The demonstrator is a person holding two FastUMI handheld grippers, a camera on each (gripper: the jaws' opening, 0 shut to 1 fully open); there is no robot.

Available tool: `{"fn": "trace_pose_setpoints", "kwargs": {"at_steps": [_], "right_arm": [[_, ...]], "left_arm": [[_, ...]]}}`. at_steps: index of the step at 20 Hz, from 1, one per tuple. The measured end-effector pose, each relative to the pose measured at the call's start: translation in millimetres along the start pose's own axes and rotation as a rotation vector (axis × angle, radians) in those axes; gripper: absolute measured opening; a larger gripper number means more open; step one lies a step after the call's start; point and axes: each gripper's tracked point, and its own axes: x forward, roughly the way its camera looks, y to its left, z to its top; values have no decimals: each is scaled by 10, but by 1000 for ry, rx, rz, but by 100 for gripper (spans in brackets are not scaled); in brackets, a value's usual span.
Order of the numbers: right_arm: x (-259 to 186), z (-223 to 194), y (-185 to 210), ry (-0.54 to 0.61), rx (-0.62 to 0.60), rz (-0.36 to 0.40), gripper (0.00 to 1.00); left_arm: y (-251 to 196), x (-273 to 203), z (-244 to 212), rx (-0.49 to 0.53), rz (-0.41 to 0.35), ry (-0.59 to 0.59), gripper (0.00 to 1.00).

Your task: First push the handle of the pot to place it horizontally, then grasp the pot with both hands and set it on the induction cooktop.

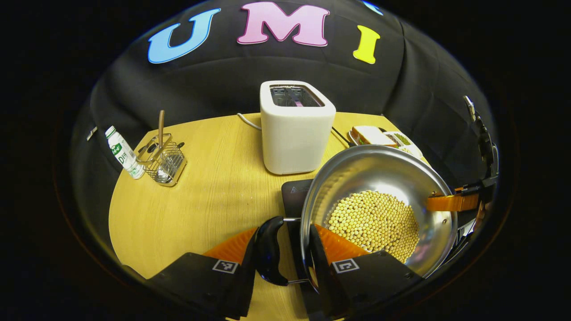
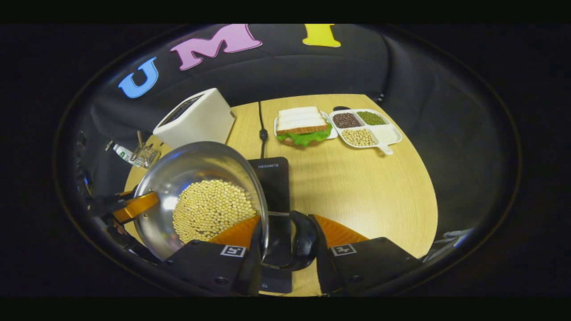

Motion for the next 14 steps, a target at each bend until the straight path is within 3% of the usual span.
{"fn": "trace_pose_setpoints", "kwargs": {"at_steps": [14], "right_arm": [[16,-14,21,2,29,4,54]], "left_arm": [[2,34,22,14,-13,-9,63]]}}
